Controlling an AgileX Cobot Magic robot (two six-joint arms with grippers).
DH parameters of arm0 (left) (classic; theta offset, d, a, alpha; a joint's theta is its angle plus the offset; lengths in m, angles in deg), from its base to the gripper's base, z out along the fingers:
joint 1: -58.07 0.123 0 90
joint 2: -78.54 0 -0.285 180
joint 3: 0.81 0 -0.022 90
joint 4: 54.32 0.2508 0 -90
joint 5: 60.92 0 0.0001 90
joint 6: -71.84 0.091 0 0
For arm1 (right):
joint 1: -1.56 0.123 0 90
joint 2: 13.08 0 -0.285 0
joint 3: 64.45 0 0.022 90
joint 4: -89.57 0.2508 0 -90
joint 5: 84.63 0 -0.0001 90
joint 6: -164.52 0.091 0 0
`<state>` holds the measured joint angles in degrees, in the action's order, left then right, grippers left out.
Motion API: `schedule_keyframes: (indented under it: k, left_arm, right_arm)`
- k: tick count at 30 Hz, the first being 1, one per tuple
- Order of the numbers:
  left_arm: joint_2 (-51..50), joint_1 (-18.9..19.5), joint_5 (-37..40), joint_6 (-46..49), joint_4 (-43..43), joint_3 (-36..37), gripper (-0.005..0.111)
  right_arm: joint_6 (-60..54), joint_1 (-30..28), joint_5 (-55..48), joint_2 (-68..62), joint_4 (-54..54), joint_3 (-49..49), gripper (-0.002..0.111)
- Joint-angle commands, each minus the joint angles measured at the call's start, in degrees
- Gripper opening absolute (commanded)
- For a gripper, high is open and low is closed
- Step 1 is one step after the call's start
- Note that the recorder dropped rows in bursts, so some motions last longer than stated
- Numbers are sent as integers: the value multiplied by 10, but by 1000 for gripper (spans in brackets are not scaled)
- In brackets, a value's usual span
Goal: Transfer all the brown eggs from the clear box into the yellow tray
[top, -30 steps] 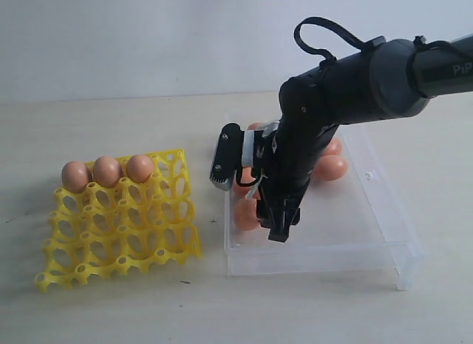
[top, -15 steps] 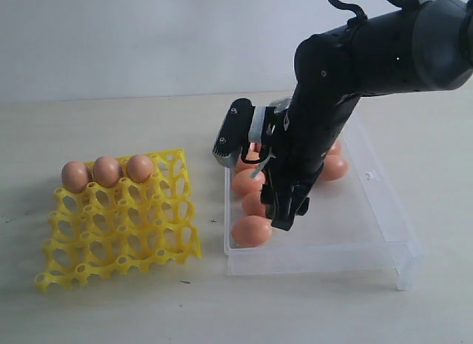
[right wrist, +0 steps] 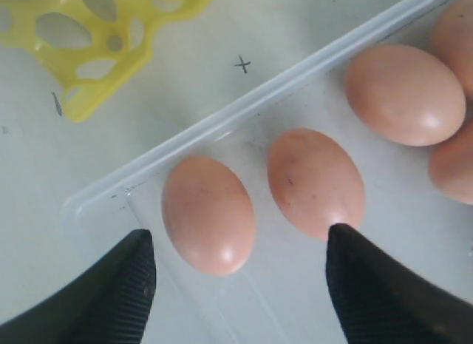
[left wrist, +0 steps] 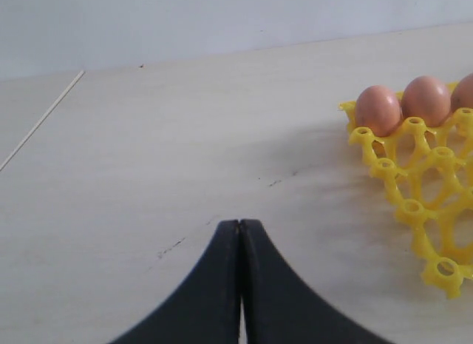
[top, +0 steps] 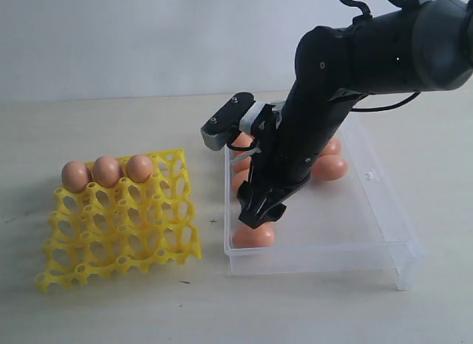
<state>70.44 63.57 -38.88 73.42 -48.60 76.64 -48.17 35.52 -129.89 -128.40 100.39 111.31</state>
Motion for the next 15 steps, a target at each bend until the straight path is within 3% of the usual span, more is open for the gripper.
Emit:
schedule_keyframes:
  k: [1,15]
  left_arm:
    - [3,-4,-5,-3,1,-2,0]
    - [3,-4,-5,-3,1,-2,0]
  right_arm:
    - [-6,1,-2,-1,-3,1,64]
    - [-6,1,-30,-37,35,1,64]
